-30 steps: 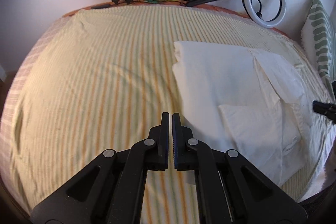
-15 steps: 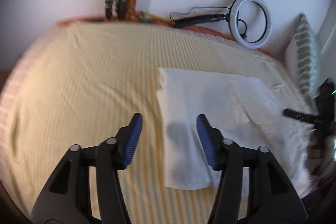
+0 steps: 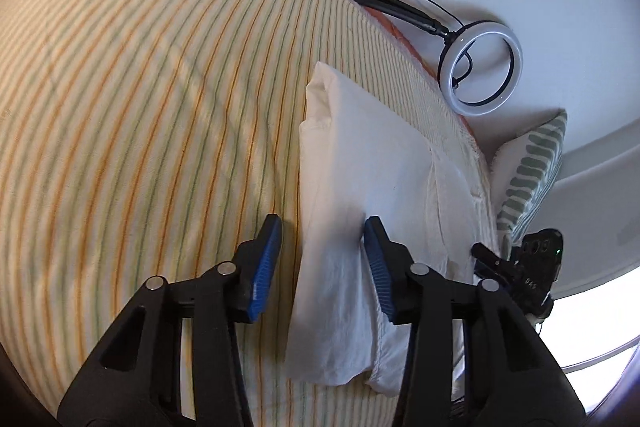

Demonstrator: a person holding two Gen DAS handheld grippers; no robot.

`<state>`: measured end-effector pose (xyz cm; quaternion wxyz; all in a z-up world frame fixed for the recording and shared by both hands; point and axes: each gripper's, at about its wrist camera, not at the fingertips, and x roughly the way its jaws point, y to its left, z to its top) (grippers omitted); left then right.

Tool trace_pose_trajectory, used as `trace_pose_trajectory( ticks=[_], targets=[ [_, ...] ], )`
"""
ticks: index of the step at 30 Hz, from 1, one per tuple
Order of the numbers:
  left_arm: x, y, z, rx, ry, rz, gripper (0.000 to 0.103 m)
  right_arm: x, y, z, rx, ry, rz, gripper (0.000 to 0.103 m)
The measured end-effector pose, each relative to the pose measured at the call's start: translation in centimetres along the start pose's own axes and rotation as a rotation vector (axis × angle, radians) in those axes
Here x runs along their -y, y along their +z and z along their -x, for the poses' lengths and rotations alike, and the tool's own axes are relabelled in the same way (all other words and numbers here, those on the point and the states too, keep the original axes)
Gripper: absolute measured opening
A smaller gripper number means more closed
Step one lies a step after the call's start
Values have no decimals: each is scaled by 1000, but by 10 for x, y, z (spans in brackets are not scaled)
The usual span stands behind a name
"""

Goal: Fold small clothes

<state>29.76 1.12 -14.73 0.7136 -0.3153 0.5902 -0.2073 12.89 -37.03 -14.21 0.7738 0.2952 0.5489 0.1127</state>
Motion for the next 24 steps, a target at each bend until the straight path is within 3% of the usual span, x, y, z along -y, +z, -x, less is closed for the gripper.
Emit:
trace_pose_trajectory(
  ticks=[2,4,6,8,10,17,24],
  targets=[
    [0,3,-4,-4,-9,14,38,0,2,-4,-9,16,-2,48],
    [3,4,-8,-19,-7,11,27,0,4,-8,-22,33,-12,39],
    [9,3,-10,-17,21,-10,25,-1,6,-15,-44,59,-27,30],
    [16,1,-8,-9,30,-29,15,-7,6,-18,-48,48,-18,26],
    [24,1,-4,6,30,-45,12,-16,7,-17,-50,10,17,14],
    [70,-2,14,36,50,-173,10,-58,7,0,0,-49,179,9],
    [115,-3,7,24,32,-273,10,-65,8,31,64,-64,238,9]
  ],
)
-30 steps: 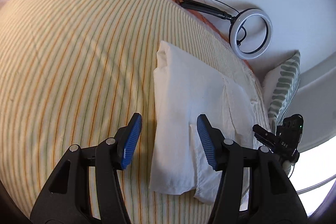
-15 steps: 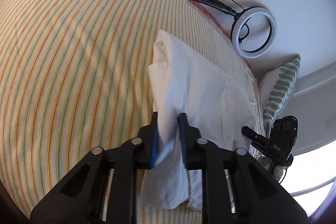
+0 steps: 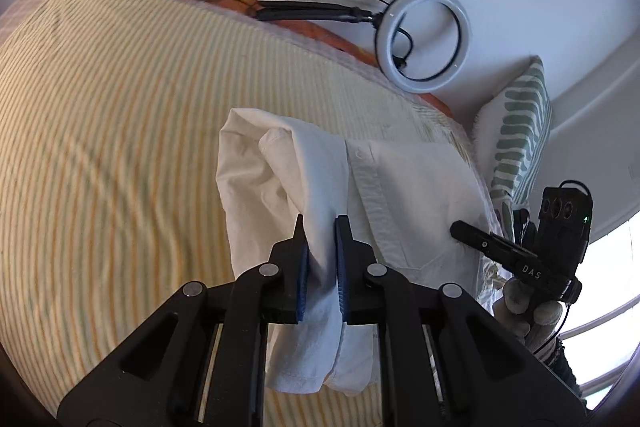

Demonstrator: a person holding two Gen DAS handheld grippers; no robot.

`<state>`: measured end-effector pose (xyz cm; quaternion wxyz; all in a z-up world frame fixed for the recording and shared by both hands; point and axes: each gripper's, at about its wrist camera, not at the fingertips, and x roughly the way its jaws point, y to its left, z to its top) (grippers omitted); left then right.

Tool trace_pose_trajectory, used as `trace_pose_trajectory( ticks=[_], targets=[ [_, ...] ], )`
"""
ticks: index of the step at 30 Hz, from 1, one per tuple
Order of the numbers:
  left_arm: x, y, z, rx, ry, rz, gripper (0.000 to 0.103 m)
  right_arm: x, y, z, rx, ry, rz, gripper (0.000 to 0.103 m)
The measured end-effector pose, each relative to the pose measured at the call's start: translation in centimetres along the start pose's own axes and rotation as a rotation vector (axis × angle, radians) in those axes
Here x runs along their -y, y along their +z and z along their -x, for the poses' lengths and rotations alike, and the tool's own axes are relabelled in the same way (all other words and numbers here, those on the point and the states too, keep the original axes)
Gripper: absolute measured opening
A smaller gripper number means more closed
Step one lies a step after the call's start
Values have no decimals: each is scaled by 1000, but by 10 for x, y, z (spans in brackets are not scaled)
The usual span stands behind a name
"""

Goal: Fold small clothes

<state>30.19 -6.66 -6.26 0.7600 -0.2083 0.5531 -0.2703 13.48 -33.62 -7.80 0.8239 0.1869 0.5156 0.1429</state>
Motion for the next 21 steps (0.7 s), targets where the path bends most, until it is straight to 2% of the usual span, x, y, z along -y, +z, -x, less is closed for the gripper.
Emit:
trace_pose_trajectory(
  ticks=[5,11,21],
  targets=[
    [42,16,-28,-16,-32,-59,10,20,4,32,51,-43,-7,9],
    [100,36,-70,-2,-77,-132,10,55,22,76,112,-148,-1,9],
    [175,76,-166,6,-134,-164,9,132,69,112,176,-304,-10,8]
  ],
)
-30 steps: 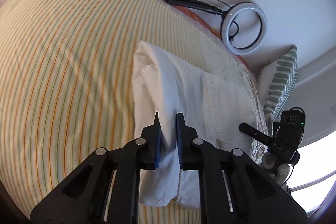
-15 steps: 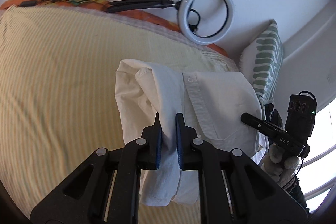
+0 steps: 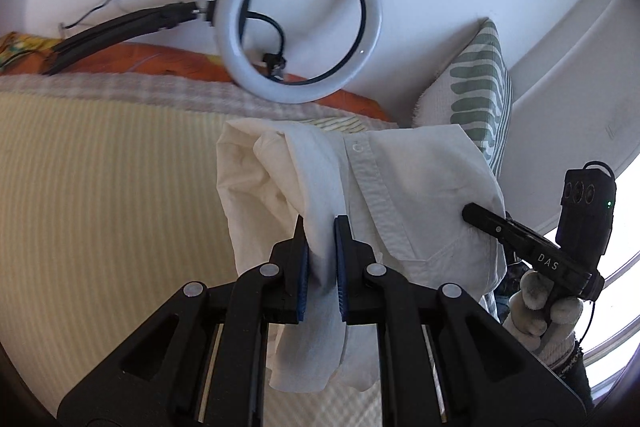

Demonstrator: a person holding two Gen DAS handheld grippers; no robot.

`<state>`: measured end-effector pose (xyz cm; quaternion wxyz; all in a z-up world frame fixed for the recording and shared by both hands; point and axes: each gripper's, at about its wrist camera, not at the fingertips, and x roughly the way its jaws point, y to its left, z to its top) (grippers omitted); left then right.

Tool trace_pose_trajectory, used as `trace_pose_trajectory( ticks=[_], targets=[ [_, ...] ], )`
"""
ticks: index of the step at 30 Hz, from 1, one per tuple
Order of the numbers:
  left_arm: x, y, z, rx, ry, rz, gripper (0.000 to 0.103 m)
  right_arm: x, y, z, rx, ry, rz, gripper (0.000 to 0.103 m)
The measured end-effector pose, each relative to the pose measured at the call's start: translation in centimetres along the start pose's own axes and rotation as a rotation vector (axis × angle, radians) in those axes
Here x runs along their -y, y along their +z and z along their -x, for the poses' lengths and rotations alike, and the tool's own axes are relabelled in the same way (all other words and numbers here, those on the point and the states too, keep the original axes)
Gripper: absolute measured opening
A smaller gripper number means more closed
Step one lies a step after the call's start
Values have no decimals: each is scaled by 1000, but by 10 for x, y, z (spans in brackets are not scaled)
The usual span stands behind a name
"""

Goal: Fold small clothes

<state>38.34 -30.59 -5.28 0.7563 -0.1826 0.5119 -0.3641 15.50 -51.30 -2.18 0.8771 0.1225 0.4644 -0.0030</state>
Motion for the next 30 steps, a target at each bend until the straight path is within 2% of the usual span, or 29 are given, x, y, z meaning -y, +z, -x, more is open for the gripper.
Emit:
trace_pose_trajectory(
  ticks=[8,13,16,20,23,24,25,30],
  targets=[
    [32,30,-76,11,-4,-46,9,65,31,-24,23,-75,-11,8],
    [46,37,-107,26,27,-65,9,94,45,-42,41,-93,-19,8],
    [51,34,-115,37,93,-101,9,106,51,-58,28,-113,-21,8],
    [57,30,-118,38,187,-165,11,110,51,-76,-6,-223,20,10],
    [56,26,-113,40,216,-187,16,114,50,-81,-22,-345,15,24],
    [56,25,-110,49,235,-195,24,115,49,-80,-28,-368,6,37],
    [57,24,-107,57,252,-200,34,115,48,-78,-22,-381,5,42],
    [64,17,-84,83,272,-236,36,106,46,-61,16,-370,6,42]
  ],
)
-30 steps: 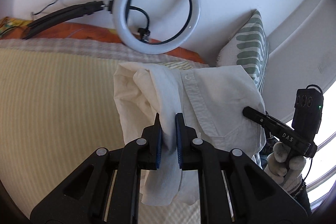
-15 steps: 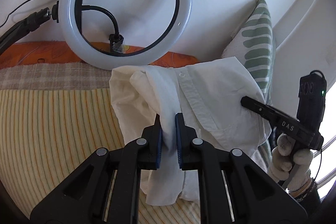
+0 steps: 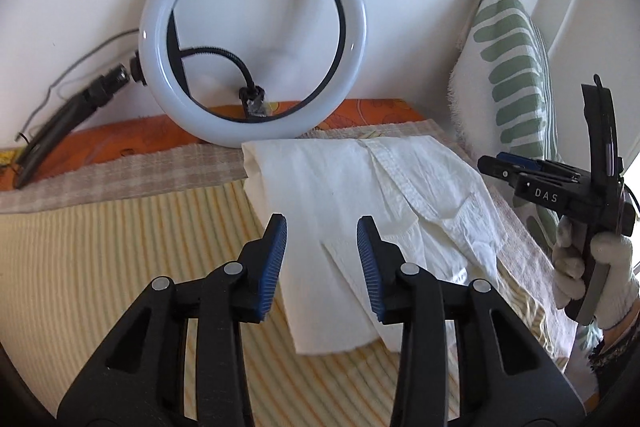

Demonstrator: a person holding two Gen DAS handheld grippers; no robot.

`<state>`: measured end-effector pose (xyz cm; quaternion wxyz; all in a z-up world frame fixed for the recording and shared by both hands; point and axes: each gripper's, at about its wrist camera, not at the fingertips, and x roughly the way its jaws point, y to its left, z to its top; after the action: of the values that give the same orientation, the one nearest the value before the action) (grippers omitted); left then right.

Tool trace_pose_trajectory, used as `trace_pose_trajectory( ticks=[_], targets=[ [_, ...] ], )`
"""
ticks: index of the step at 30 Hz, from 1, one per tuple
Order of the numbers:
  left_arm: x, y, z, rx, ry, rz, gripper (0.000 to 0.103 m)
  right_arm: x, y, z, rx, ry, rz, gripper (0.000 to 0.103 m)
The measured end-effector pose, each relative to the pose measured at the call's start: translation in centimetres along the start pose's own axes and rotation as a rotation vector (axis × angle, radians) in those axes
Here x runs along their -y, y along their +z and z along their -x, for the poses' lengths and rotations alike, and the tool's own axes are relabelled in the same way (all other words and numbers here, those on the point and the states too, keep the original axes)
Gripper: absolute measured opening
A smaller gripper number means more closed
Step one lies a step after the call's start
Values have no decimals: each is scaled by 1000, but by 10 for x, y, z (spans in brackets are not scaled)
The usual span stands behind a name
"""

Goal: Fold small clothes
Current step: 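Open both tools and pull them back from the folded shirt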

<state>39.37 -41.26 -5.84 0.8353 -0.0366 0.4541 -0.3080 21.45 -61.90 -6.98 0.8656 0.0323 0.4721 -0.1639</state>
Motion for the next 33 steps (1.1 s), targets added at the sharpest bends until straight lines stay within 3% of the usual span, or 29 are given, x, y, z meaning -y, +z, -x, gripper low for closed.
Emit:
trace_pose_trajectory(
  ticks=[10,17,23,27,30,32,33],
  targets=[
    [23,1,73,89,14,-49,36,-16,1,44,55,19,-8,42],
    [41,-7,136,152,17,-78,36,-22,-6,96,111,42,-28,42],
    [54,-27,190,189,21,-96,46,-46,-27,142,144,43,-10,44],
    [60,-46,218,215,33,-90,59,-66,-48,165,167,52,-14,53],
    [63,-64,232,221,51,-111,62,-77,-64,176,172,49,-25,56],
    [64,-77,239,217,61,-125,69,-83,-73,181,178,37,-32,60],
    [63,-84,242,219,69,-128,73,-87,-80,184,182,31,-39,65]
  ],
)
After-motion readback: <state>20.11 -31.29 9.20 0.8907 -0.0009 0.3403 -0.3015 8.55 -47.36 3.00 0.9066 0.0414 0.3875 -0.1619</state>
